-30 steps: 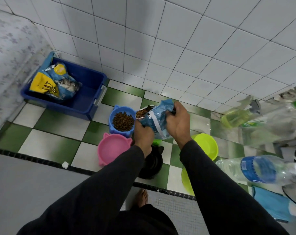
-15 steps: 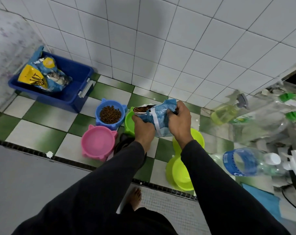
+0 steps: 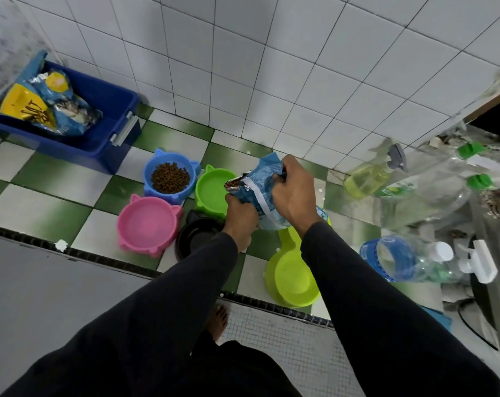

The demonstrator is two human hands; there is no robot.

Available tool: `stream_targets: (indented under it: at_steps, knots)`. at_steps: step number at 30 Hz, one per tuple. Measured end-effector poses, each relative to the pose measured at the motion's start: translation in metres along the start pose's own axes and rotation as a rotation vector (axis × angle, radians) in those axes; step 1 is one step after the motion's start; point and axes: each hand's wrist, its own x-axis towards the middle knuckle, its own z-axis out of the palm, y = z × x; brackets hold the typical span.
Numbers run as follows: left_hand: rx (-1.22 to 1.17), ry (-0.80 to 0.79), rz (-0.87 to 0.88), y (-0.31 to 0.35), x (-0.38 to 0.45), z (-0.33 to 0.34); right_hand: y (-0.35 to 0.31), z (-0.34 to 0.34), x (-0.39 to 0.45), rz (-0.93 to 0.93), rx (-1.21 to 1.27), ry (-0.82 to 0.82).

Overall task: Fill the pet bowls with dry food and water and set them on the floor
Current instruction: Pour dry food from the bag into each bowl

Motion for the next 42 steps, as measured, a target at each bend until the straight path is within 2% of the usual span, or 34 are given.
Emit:
stream_targets:
  at_steps: [5, 18, 34, 42]
  knots:
    - [0.018, -0.024, -0.039, -0.005, 0.006, -0.004, -0.006, 0.0, 0.003, -0.046, -0.08, -0.05]
    - [-0.16, 0.026, -0.138, -0.005, 0.014, -0.011, -0.021, 0.007, 0.017, -0.063, -0.216, -0.139]
    - [-0.26, 0.029, -0.24, -0.003, 0.023, -0.01, -0.036, 0.02, 0.034, -0.135, -0.346, -0.257]
    - [-0.295, -0.02, -0.271, -0.006, 0.028, -0.008, -0.04, 0.028, 0.04, -0.127, -0.372, -0.3]
